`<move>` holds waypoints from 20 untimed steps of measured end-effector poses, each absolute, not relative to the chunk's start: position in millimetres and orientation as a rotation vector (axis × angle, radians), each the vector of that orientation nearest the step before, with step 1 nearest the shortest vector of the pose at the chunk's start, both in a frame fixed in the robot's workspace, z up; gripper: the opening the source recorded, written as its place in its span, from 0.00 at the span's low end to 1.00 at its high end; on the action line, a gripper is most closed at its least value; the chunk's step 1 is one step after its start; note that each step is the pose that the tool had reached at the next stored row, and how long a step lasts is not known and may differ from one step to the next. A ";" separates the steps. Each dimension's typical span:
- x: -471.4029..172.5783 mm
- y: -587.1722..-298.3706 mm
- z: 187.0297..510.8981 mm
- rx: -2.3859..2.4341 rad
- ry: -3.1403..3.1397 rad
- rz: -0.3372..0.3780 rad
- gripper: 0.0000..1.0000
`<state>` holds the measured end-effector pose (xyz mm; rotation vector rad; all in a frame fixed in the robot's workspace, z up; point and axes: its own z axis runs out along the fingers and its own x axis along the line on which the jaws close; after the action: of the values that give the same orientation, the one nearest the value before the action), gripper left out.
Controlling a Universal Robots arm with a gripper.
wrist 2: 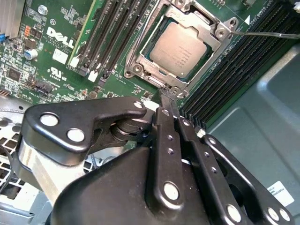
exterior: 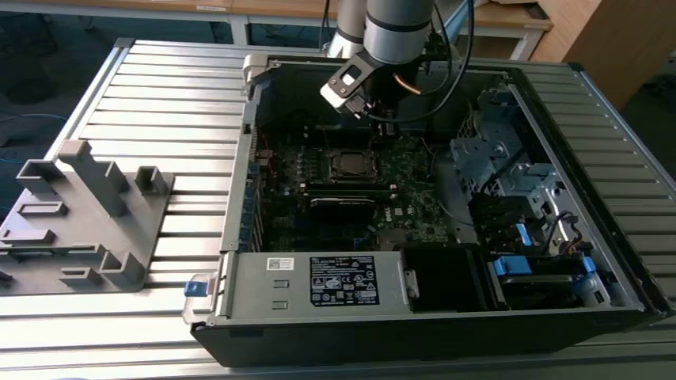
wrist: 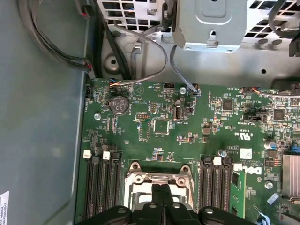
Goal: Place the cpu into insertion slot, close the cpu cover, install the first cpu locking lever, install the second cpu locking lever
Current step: 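Close the cpu cover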
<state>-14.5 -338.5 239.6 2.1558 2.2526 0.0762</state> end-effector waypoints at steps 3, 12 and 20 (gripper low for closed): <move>-14.5 -338.5 239.5 2.156 2.253 0.076 0.11; -14.5 -338.5 238.9 2.053 2.350 0.078 0.11; -14.5 -338.5 237.8 1.877 2.497 0.080 0.11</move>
<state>-14.5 -338.5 237.8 1.8774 2.4969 0.0802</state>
